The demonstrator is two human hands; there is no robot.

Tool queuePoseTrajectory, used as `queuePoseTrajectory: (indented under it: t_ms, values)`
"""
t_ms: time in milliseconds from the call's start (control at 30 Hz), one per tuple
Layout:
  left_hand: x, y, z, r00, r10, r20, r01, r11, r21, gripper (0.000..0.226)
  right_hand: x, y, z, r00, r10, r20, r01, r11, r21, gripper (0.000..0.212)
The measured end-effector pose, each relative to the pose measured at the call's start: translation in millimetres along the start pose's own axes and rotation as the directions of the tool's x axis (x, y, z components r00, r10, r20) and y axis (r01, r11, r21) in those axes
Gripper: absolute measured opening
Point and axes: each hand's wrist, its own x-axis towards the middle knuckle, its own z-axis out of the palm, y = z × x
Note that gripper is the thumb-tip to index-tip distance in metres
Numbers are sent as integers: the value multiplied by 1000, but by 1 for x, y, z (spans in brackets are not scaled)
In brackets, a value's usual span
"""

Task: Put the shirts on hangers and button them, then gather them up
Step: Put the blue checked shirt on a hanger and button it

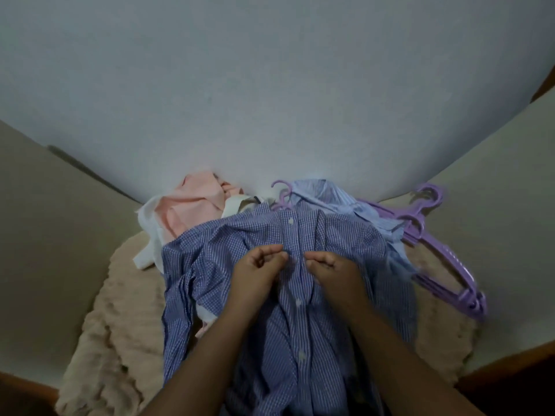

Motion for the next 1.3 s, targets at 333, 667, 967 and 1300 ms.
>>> queuePoseTrajectory:
  t_ms: [333, 667, 967, 1300]
  values:
    - [131, 54, 5, 961, 275, -20, -234, 850, 473, 4, 132, -32, 3, 983, -166, -78, 163, 986, -47, 19]
    - [184, 20, 17, 992, 67, 106, -125, 534, 836, 37, 198, -12, 28, 979, -100, 178, 154, 934, -321, 35]
    - [174, 21, 10, 970, 175, 168, -240, 591, 770, 26, 196, -26, 32, 941, -106, 323, 172, 968, -183, 82]
    - [116, 106, 5, 906, 360, 223, -420, 705, 571, 34, 137, -123, -13, 896, -363, 257, 430, 856, -288, 100]
